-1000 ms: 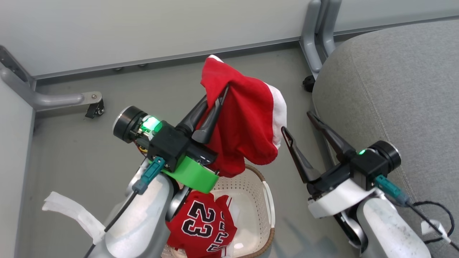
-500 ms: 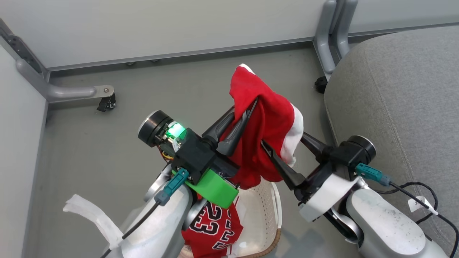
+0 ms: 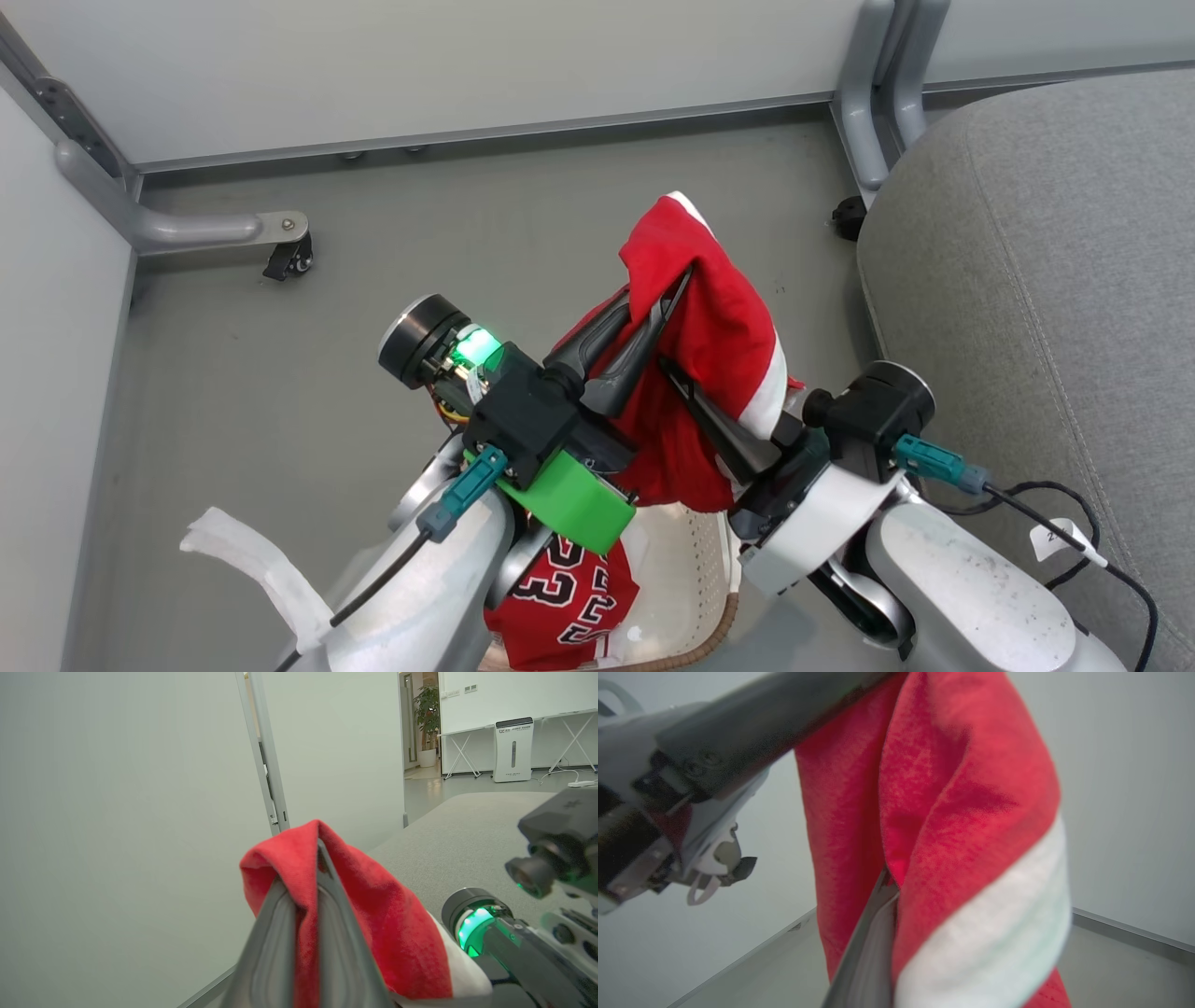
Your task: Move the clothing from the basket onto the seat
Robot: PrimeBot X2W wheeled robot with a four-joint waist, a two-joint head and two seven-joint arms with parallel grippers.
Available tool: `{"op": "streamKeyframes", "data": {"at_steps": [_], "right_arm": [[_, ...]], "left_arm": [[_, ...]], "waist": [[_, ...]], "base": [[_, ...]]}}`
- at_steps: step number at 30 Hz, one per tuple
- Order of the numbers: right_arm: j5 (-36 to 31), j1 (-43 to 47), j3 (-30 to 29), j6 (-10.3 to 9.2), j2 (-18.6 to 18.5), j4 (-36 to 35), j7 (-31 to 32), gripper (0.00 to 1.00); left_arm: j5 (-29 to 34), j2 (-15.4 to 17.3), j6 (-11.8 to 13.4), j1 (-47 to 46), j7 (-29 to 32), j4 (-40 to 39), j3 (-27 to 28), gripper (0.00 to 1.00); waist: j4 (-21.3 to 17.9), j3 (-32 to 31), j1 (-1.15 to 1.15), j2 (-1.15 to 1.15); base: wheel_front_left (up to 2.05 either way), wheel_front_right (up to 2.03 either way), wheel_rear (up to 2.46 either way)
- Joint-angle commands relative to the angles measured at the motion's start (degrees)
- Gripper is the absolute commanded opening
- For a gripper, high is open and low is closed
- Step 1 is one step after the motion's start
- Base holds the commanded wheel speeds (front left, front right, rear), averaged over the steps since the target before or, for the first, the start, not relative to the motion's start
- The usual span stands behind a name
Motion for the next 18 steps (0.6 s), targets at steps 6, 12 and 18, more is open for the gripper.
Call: {"op": "streamKeyframes", "data": {"at_steps": [6, 12, 18], "right_arm": [[-1.5, 1.93, -0.9, -0.06, 0.88, 0.35, -0.28, 0.0], [-2.17, 2.27, -1.97, -0.06, 1.36, 0.37, -0.28, 0.0], [-3.16, 2.52, -3.96, -0.06, 2.08, 0.53, -0.28, 0.0]], "left_arm": [[-0.45, 0.3, -0.13, 1.09, -0.05, 0.6, -0.04, 0.0], [-0.34, -0.05, -0.13, 1.4, -0.05, 0.55, 0.3, 0.24], [1.08, -0.54, 0.0, 1.35, -0.05, 0.64, 1.13, 1.0]], "waist": [[-0.21, -0.36, 0.0, 0.56], [-0.34, -0.42, 0.0, 0.56], [-0.53, -0.09, 0.0, 0.56]], "base": [[0.0, 0.0, 0.0], [0.0, 0.0, 0.0], [0.0, 0.0, 0.0]]}}
